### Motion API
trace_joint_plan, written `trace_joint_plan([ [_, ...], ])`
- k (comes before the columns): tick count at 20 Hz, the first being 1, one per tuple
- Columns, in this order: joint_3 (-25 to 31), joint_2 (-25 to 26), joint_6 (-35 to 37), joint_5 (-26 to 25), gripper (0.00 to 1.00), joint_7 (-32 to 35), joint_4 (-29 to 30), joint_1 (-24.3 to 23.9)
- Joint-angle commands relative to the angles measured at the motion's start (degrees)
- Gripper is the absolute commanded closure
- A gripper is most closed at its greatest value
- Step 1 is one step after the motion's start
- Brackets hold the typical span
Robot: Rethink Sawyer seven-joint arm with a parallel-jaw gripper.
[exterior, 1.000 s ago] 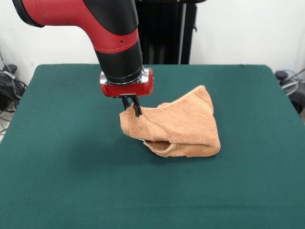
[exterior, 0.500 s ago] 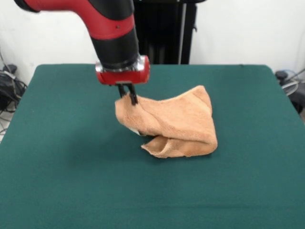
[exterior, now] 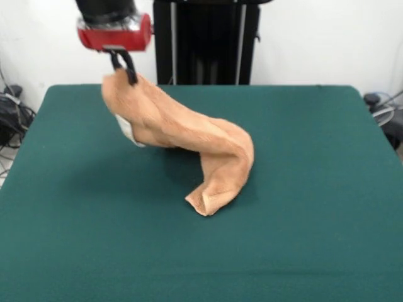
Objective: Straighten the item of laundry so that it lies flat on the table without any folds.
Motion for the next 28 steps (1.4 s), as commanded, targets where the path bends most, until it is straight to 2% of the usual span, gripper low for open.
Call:
trace_joint_plan([
  [1, 5.2, -3.0, 5.7, 1.4, 1.00, -5.6, 4.7, -2.7],
  [10, 6.6, 3.1, 7.8, -1.9, 1.00, -8.0, -2.0, -4.3],
  [13, 6.6, 3.5, 10.0, -2.6, 1.00, -8.8, -4.5, -4.4],
  [19, 5.2, 0.6, 17.6, -5.5, 1.00, -12.9, -9.8, -6.5],
  [28, 6.2, 4.0, 17.6, -8.9, 1.00, -13.8, -13.9, -9.8],
])
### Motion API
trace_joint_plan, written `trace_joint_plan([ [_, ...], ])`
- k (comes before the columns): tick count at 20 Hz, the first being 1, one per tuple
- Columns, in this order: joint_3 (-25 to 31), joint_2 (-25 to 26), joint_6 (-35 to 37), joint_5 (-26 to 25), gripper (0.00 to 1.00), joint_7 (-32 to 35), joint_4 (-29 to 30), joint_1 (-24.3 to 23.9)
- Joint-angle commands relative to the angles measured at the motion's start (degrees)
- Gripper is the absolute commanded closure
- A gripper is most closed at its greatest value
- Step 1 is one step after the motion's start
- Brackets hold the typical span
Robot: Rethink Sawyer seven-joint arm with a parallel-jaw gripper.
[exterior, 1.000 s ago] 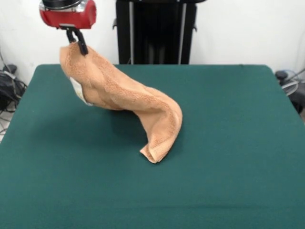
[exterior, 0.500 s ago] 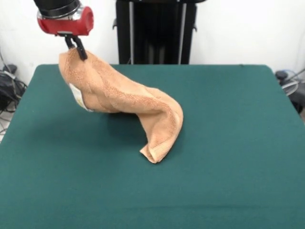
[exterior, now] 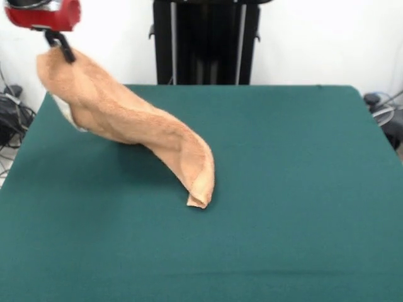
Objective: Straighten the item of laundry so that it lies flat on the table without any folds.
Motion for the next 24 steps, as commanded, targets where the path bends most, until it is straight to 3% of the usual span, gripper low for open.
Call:
trace_joint_plan([
  [1, 4.3, 3.1, 2.5, -4.9, 1.00, -13.3, -4.7, -1.1],
  [5, 4.8, 2.7, 2.3, -5.6, 1.00, -12.2, -4.7, -1.2],
  [9, 4.3, -2.3, 0.6, -5.6, 1.00, -9.4, -1.7, -0.5],
  [12, 1.8, -8.8, -7.4, -4.2, 1.00, -0.5, 9.4, 1.5],
  [15, -0.1, -11.8, -15.2, -1.1, 1.00, 9.6, 19.6, 4.2],
  [18, -1.3, -12.1, -19.5, 1.5, 1.00, 14.3, 24.2, 6.2],
  [24, -5.0, -8.7, -25.1, 2.2, 1.00, 17.2, 24.7, 11.0],
])
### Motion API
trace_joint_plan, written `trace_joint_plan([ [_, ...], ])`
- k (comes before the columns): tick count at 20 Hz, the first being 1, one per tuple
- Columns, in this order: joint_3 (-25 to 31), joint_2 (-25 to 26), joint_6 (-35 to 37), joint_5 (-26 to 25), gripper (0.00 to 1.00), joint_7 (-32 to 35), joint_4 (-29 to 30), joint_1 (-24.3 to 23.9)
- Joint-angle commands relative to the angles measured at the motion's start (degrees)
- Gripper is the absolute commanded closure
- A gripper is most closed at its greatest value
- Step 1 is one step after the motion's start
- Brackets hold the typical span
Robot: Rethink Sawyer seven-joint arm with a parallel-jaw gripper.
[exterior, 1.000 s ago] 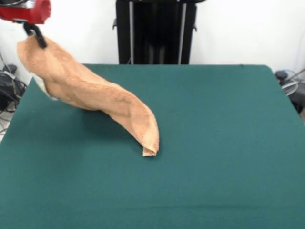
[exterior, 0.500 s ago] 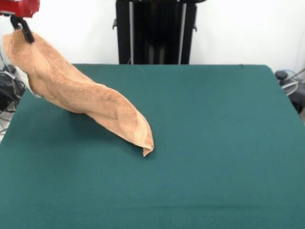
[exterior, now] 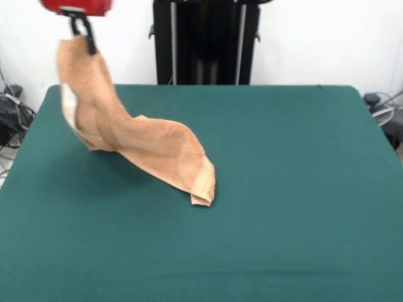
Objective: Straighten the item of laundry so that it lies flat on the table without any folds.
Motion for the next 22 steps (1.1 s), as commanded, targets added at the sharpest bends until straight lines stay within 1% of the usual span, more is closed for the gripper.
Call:
trace_joint_plan([
  [1, -5.2, 2.5, -9.6, 2.1, 1.00, 18.0, 11.1, 7.0],
  [4, -7.1, 6.5, -15.7, 3.1, 1.00, 20.0, 11.3, 9.8],
  [7, -7.6, 8.2, -18.3, 5.6, 1.00, 19.8, 12.2, 10.7],
  [13, -8.4, 8.6, -18.0, 9.1, 1.00, 17.5, 12.4, 11.8],
  [20, -8.4, 8.9, -19.8, 12.1, 1.00, 16.4, 13.8, 12.5],
  [22, -10.3, 7.7, -20.5, 11.5, 1.00, 17.1, 13.4, 14.4],
])
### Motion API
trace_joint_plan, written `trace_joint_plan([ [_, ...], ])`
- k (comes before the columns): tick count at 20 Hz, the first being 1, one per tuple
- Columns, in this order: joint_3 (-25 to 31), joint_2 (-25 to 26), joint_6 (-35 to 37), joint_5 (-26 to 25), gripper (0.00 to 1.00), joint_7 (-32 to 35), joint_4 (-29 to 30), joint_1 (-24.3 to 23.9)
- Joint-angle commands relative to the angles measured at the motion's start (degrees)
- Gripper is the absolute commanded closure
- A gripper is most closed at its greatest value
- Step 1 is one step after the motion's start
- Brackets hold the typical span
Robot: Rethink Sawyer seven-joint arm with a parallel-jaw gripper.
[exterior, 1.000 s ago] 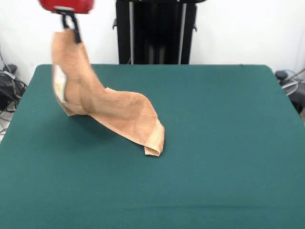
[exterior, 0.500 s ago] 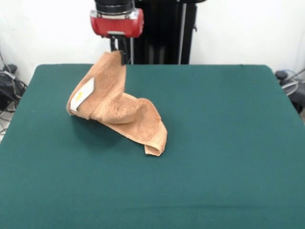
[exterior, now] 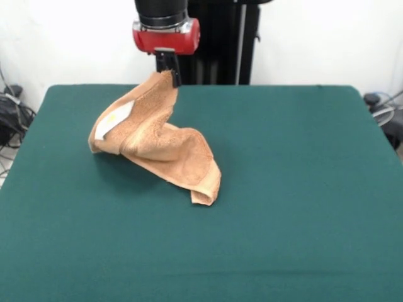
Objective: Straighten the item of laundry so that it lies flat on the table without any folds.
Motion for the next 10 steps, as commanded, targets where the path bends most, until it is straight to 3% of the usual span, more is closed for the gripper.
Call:
trace_joint_plan([
  [1, -5.8, -0.7, -3.0, 2.5, 1.00, 16.5, 3.7, 6.2],
  [4, -8.4, -4.4, 2.2, 4.3, 1.00, 18.5, 2.6, 11.4],
  [10, -6.6, -6.5, 8.1, 11.1, 1.00, 17.4, -0.1, 14.1],
])
